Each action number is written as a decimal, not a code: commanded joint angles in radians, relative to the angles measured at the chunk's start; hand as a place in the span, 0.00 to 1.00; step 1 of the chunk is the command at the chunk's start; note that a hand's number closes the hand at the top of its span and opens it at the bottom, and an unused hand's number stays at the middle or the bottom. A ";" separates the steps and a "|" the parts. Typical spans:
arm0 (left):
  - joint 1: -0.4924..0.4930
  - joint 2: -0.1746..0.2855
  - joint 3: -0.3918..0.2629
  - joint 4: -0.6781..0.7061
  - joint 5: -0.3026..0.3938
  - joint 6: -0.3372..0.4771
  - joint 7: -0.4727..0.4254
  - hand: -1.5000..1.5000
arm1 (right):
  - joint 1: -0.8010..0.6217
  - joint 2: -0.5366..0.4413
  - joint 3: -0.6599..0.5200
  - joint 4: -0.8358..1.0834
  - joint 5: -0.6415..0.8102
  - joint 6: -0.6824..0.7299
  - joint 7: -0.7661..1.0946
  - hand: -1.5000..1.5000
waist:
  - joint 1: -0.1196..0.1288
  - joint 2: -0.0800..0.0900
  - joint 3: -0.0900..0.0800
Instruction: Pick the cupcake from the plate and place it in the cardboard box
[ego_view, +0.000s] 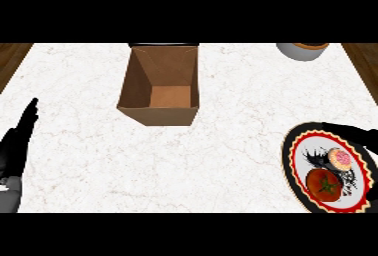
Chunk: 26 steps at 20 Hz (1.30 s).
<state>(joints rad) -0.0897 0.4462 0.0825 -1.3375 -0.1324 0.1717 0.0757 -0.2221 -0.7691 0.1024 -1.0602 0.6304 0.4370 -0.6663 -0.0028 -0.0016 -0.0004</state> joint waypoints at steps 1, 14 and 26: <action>-0.016 -0.045 -0.024 -0.016 -0.047 0.019 0.040 0.50 | 0.086 -0.024 -0.012 -0.132 0.016 0.059 0.046 0.00 | -0.004 -0.001 0.000; -0.034 -0.044 0.036 -0.007 -0.046 -0.046 0.029 0.50 | -0.036 0.173 -0.020 0.072 0.213 -0.182 0.122 1.00 | 0.013 0.004 0.002; -0.061 -0.084 0.001 -0.009 -0.076 -0.059 0.008 0.50 | -0.362 0.262 0.016 0.182 0.298 -0.259 0.038 1.00 | 0.082 0.023 0.003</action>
<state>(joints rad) -0.1278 0.3800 0.1115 -1.3477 -0.2016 0.1237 0.0861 -0.4244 -0.5485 0.0756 -0.9359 0.8963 0.1760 -0.5823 0.0345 0.0085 0.0016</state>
